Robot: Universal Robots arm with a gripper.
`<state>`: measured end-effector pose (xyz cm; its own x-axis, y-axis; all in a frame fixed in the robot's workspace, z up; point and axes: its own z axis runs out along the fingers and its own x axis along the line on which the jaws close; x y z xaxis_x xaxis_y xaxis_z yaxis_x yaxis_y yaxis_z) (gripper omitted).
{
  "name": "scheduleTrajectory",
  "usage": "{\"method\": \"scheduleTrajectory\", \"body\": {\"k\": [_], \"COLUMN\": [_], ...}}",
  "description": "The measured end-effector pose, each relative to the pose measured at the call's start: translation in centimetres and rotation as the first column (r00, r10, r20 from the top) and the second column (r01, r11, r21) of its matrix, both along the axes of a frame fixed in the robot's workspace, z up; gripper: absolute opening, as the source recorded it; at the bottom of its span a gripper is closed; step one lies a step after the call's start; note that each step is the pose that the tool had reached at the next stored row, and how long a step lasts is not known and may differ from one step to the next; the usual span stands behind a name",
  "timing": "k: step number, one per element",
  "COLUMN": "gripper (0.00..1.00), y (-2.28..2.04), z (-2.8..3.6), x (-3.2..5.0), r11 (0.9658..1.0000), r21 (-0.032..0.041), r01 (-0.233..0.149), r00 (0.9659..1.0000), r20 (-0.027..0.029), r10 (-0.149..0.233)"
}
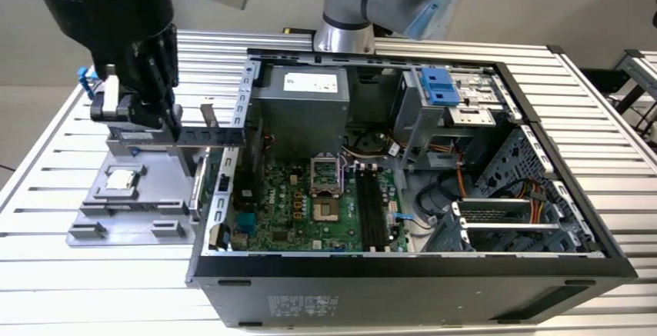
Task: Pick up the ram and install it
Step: 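Pick up the ram and move it above insertion slot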
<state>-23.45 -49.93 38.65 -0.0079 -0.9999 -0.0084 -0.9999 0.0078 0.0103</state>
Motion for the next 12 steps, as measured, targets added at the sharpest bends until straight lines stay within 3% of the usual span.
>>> {"method": "scheduleTrajectory", "body": {"k": [7, 12], "gripper": [0.00, 0.00], "y": [0.00, 0.00], "z": [0.00, -0.01], "x": [3.18, 5.47], "r11": [1.0000, 1.0000], "r21": [0.0000, 0.0000], "r01": [0.000, 0.000], "r00": [1.0000, 1.0000], "r20": [-0.0079, -0.0094], "r10": [0.000, 0.000]}}
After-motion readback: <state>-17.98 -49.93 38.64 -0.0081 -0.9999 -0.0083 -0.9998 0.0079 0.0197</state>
